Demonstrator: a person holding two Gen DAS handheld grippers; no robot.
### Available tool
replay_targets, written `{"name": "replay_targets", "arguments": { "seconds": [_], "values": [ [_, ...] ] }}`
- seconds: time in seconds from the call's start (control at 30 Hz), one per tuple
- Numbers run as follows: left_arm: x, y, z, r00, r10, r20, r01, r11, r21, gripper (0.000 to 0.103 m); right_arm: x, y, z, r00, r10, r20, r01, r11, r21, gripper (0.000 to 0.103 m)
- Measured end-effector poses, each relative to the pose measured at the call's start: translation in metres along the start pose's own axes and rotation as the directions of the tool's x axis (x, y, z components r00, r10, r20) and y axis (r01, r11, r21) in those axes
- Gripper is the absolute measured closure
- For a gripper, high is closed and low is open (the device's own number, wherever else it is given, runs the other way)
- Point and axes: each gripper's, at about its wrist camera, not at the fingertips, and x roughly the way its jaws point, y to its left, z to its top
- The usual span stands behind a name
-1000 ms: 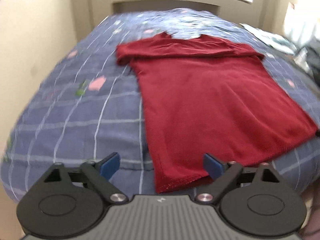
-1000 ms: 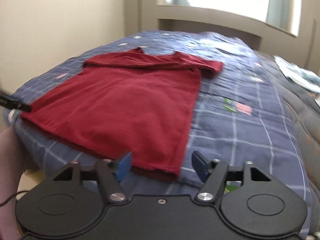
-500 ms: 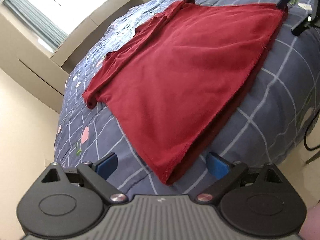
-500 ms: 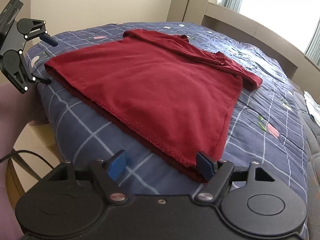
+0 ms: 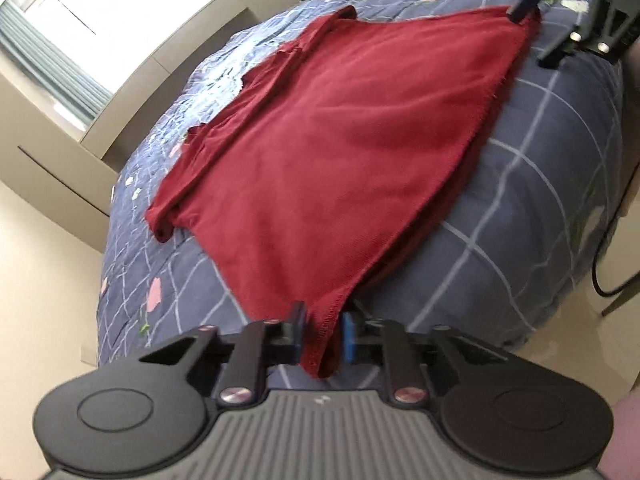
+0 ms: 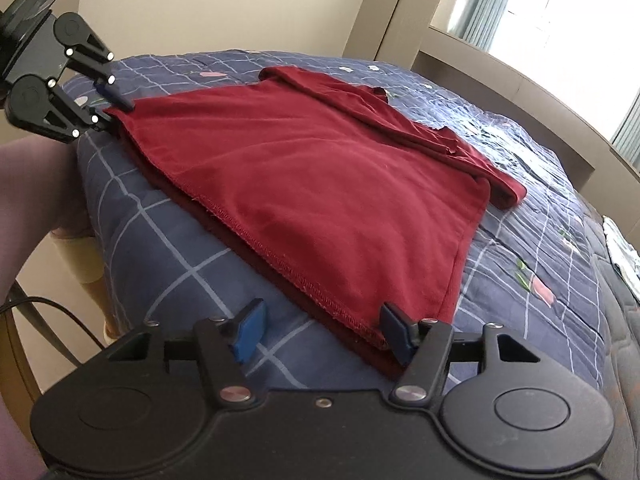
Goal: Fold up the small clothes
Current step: 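Lift the hem with both grippers and fold it over toward the collar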
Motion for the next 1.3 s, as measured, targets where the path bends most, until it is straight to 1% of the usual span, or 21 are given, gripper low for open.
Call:
{"name": "replay_targets", "arguments": {
  "seconds": [0.03,0.07,0.1,0.13,0.17,0.3,0.47,0.5,0.53,0.57,0.6,0.63,0.7,0.8,0.87,1.07,1.2,1.3],
  "values": [
    [0.000,0.001,0.000,1.000,0.002,0.003,-0.002,1.000,-0.010,0.094,0.002,0.001,0.000,1.000,-0.003,0.004,0.003,1.000,-0.005,0.042],
    [0.000,0.004,0.000,1.000,0.000,0.008,0.000,0.999,-0.034,0.097,0.003,0.001,0.001,1.000,-0.004,0.010,0.004,1.000,-0.010,0.045],
    [-0.001,0.009,0.001,1.000,-0.009,0.014,0.010,0.998,-0.064,0.098,0.005,0.002,0.002,1.000,-0.004,0.015,0.004,1.000,-0.011,0.050],
    [-0.003,0.016,0.002,1.000,-0.021,0.020,0.023,0.995,-0.099,0.099,0.006,0.002,0.003,1.000,-0.003,0.020,0.003,1.000,-0.009,0.053],
    [-0.005,0.023,0.003,0.999,-0.039,0.022,0.041,0.989,-0.142,0.099,0.006,0.003,0.004,1.000,-0.004,0.026,0.004,1.000,-0.009,0.053],
    [-0.008,0.048,0.008,0.997,-0.074,0.028,0.079,0.965,-0.251,0.099,0.006,0.005,0.007,0.999,0.020,0.051,-0.019,1.000,-0.017,0.054],
    [-0.007,0.075,0.015,0.991,-0.131,0.038,0.135,0.916,-0.377,0.100,0.009,0.009,0.009,0.998,0.022,0.061,-0.020,0.999,-0.033,0.055],
    [-0.007,0.079,0.016,0.990,-0.137,0.041,0.142,0.909,-0.392,0.100,0.009,0.010,0.010,0.998,0.015,0.065,-0.013,0.999,-0.039,0.058],
    [-0.007,0.083,0.017,0.989,-0.143,0.043,0.148,0.901,-0.407,0.100,0.009,0.011,0.010,0.998,0.006,0.069,-0.003,0.999,-0.043,0.063],
    [-0.007,0.086,0.018,0.988,-0.149,0.044,0.154,0.895,-0.419,0.100,0.008,0.011,0.009,0.997,-0.008,0.073,0.011,0.999,-0.046,0.068],
    [-0.007,0.088,0.019,0.987,-0.154,0.045,0.159,0.890,-0.428,0.100,0.008,0.011,0.009,0.997,-0.023,0.077,0.026,0.999,-0.048,0.076],
    [-0.006,0.092,0.019,0.986,-0.161,0.045,0.164,0.883,-0.439,0.100,0.008,0.010,0.009,0.996,-0.030,0.080,0.034,0.998,-0.045,0.081],
    [-0.006,0.096,0.020,0.984,-0.175,0.043,0.175,0.869,-0.462,0.100,0.006,0.006,0.009,0.996,-0.030,0.085,0.033,0.999,-0.036,0.087],
    [-0.005,0.106,0.021,0.979,-0.197,0.046,0.194,0.847,-0.495,0.100,0.001,-0.003,0.016,0.996,-0.007,0.090,0.009,1.000,-0.020,0.092],
    [-0.005,0.116,0.023,0.977,-0.205,0.053,0.203,0.835,-0.512,0.100,-0.002,-0.012,0.024,0.996,0.012,0.093,-0.011,1.000,-0.008,0.093],
    [-0.005,0.144,0.037,0.976,-0.201,0.082,0.212,0.810,-0.547,0.100,-0.008,-0.042,0.052,0.993,0.066,0.101,-0.069,0.997,0.024,0.094],
    [-0.003,0.158,0.046,0.974,-0.207,0.095,0.224,0.795,-0.565,0.100,-0.010,-0.051,0.061,0.990,0.096,0.100,-0.099,0.995,0.029,0.094],
    [0.001,0.165,0.055,0.975,-0.201,0.099,0.222,0.796,-0.564,0.100,-0.012,-0.055,0.066,0.990,0.090,0.106,-0.092,0.996,0.020,0.096]
  ]
}}
